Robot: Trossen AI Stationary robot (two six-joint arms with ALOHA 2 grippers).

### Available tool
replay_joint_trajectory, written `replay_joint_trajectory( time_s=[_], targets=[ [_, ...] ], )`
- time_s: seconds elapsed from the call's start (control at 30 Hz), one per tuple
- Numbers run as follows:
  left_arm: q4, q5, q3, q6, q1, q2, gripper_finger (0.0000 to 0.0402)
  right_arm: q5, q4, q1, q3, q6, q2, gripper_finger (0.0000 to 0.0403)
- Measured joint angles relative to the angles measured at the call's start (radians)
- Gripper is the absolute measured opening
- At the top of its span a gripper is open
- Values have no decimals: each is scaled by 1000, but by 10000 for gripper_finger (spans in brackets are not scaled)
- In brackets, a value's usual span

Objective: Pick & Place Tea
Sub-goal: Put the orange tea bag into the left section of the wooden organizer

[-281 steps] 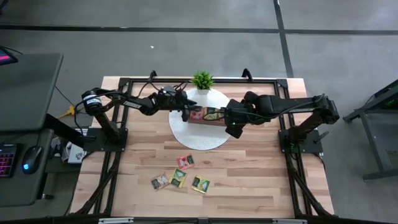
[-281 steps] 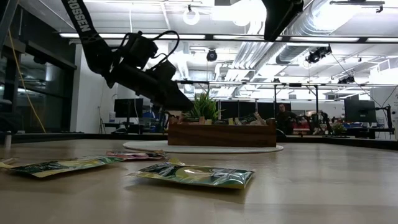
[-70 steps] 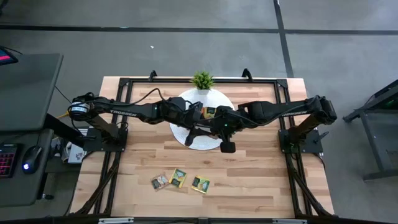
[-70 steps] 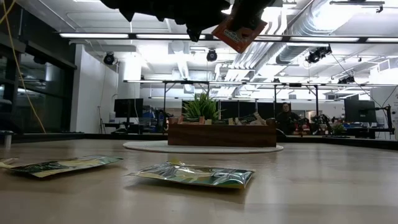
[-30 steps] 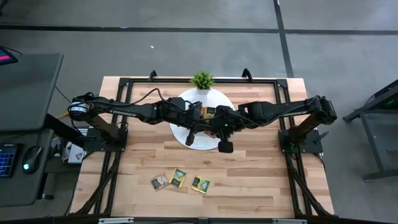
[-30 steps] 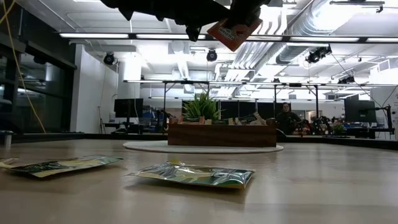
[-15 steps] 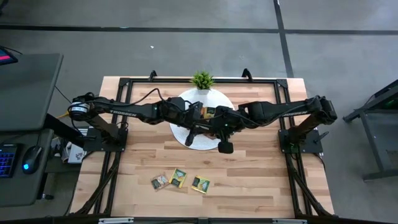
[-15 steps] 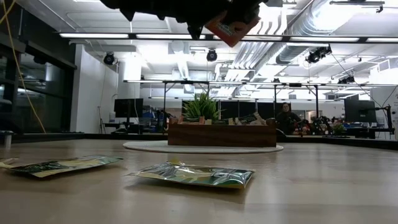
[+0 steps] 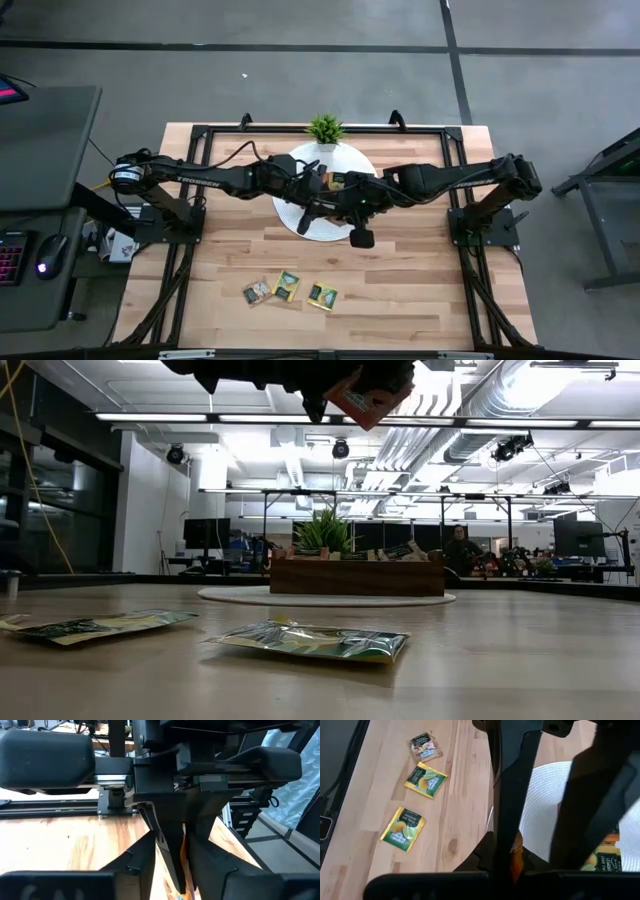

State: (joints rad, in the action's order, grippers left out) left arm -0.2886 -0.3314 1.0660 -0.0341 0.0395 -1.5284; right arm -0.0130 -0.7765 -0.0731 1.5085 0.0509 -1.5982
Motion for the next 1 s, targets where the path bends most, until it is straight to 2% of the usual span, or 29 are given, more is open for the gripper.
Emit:
replay_joint_trajectory(
  time_s=[0.37,0.83,1.0],
  targets=[
    [2,-40,0,-33,1,0,11,-14,10,0,0,-3,0,0],
    [-8,-48,0,-23,1,0,7,-49,-32,0,0,22,0,2],
    [-15,-23,0,-23,1,-4,3,-102,-103,1,5,132,0,2]
  ],
)
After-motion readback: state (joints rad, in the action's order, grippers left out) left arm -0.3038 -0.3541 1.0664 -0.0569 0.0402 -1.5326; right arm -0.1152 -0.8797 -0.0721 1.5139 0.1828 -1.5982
